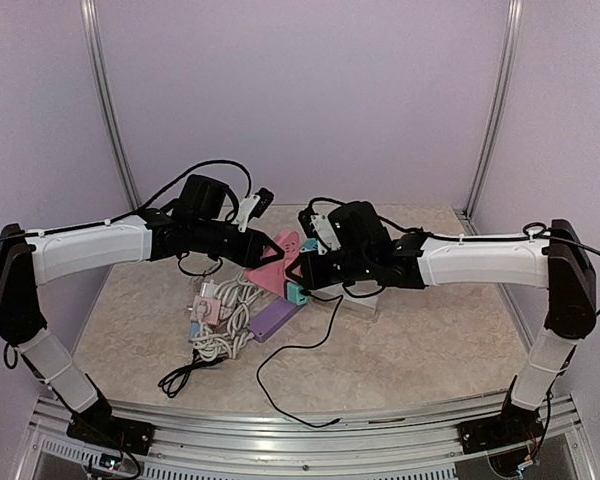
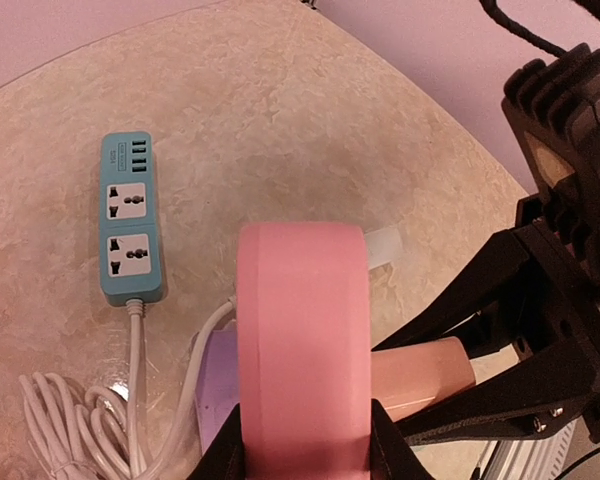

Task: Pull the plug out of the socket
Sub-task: Remove the plug from the socket.

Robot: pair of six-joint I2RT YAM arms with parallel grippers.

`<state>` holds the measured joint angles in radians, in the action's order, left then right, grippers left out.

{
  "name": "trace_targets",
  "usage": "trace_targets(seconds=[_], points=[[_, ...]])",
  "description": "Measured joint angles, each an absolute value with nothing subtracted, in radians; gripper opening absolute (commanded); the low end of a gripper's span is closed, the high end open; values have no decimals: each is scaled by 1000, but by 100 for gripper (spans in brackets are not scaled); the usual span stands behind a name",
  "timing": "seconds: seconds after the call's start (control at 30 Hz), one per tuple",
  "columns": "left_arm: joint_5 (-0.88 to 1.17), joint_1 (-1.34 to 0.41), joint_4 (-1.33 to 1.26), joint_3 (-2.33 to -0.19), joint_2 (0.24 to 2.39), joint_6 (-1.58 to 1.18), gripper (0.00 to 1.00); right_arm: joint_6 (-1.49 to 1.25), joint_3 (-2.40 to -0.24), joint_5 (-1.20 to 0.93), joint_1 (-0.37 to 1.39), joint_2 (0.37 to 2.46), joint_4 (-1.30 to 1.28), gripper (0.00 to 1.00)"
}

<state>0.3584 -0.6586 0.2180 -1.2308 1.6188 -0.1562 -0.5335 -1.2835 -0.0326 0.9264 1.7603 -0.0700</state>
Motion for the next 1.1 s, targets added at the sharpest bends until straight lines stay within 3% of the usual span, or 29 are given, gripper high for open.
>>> trace_targets(seconds=[0.63, 1.1], points=[[377, -662, 218, -1232, 1619, -172, 0, -491, -1196, -212, 873, 1733, 50, 0], [358, -662, 221, -1246, 1619, -170, 0, -549, -1281, -12, 934, 1739, -82, 0]])
